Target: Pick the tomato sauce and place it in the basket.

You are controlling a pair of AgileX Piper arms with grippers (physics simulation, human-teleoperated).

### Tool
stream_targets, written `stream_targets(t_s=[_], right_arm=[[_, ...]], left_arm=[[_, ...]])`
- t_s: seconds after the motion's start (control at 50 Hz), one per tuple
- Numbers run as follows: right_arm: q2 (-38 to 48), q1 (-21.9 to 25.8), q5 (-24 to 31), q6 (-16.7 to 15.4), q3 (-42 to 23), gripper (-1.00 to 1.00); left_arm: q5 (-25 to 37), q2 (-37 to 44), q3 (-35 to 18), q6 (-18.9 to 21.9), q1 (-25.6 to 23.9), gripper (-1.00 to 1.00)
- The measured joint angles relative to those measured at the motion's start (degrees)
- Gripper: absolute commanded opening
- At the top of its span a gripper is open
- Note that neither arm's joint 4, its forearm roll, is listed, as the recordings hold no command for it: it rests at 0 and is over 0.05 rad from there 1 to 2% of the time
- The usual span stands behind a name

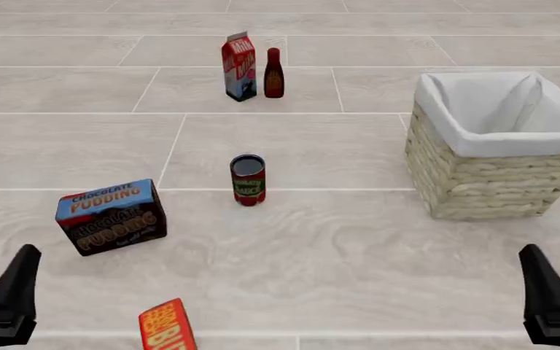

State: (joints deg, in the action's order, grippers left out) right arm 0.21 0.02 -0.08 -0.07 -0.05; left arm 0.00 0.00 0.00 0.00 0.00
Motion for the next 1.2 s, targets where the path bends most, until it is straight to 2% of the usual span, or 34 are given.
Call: stream_targets(t_s=[0.3,0.64,0.88,1.2], right_arm=[[2.1,-0.2,-1.2,-0.9,0.0,1.00],[13.3,1.4,-7.6,-3.4,-2.2,1.00],[24.2,6.1,-14.4,-6.4,-5.3,1.00],[38.6,13.9,-20.4,-6.9,-11.6,1.00]], left_arm=[[0.0,0.0,0.0,0.0,0.0,1.00],[0.0,0.0,0.0,0.0,0.0,1.00],[0.0,0.0,0.0,0.0,0.0,1.00],[0.0,0.0,0.0,0.0,0.0,1.00]])
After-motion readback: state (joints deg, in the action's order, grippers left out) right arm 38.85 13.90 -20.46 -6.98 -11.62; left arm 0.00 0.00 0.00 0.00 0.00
